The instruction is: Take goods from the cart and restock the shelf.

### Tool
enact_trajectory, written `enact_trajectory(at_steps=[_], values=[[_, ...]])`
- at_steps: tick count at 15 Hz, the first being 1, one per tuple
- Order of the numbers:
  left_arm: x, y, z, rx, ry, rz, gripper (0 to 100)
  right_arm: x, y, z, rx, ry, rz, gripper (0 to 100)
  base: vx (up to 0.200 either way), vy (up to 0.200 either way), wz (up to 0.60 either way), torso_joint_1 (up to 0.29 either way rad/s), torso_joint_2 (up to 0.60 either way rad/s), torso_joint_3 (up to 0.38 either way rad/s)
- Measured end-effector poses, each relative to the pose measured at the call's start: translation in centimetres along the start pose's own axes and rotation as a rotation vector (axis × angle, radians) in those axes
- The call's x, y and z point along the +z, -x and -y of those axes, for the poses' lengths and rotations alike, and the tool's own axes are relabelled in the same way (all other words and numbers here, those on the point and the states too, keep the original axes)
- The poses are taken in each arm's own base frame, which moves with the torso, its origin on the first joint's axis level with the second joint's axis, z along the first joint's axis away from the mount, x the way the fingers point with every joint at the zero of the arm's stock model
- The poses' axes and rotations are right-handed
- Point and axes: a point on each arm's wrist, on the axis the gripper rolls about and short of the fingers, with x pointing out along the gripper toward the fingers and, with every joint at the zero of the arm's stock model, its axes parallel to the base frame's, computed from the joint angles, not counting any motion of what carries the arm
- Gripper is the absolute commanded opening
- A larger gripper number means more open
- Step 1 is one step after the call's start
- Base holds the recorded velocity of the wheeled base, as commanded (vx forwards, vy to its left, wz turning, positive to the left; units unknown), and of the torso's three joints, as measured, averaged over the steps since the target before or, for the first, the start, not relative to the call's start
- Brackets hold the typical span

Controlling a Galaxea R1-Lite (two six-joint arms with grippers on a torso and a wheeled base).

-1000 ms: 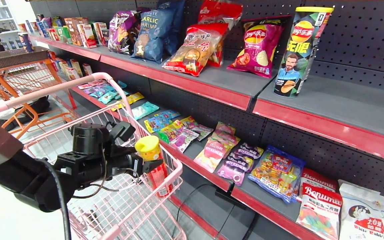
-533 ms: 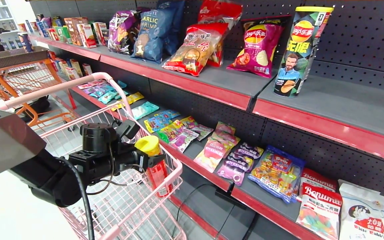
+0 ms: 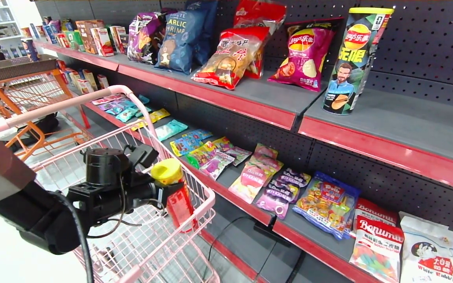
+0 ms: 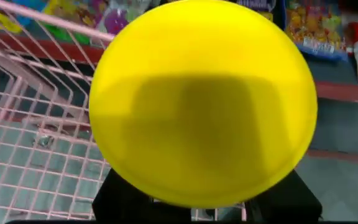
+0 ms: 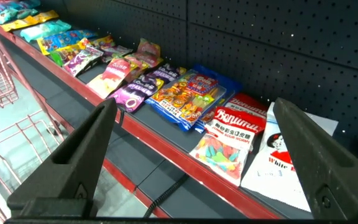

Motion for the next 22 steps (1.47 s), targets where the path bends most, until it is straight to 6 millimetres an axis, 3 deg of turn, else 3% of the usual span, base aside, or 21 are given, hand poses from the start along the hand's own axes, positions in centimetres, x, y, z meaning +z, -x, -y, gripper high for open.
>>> enact_trajectory(at_steps=[3, 7, 11, 13, 16, 22], values=[[3.2, 4.6, 0.2, 0.053, 0.001, 0.052, 0, 0.0, 0.0, 0.0, 0.000, -0.003, 0.000, 100, 0.000, 0.000, 0.00, 0.000, 0.00, 0.000], [6.2, 14.5, 2.1, 0.142, 0.002, 0.129, 0, 0.0, 0.0, 0.0, 0.001, -0.004, 0.000, 100, 0.000, 0.000, 0.00, 0.000, 0.00, 0.000], [5.1, 24.8, 6.3, 0.245, -0.019, 0.219, 0, 0.0, 0.0, 0.0, 0.001, -0.001, -0.001, 100, 0.000, 0.000, 0.00, 0.034, -0.11, -0.066], [4.0, 28.4, 8.1, 0.339, -0.036, 0.298, 0, 0.0, 0.0, 0.0, 0.000, -0.001, 0.000, 100, 0.000, 0.000, 0.00, 0.144, -0.43, -0.273], [2.6, 31.4, 9.7, 0.428, -0.055, 0.398, 0, 0.0, 0.0, 0.0, 0.000, -0.002, 0.000, 100, 0.000, 0.000, 0.00, 0.180, -0.52, -0.331], [0.5, 33.2, 10.8, 0.472, -0.049, 0.419, 0, 0.0, 0.0, 0.0, 0.000, -0.002, 0.000, 100, 0.000, 0.000, 0.00, 0.229, -0.58, -0.352]])
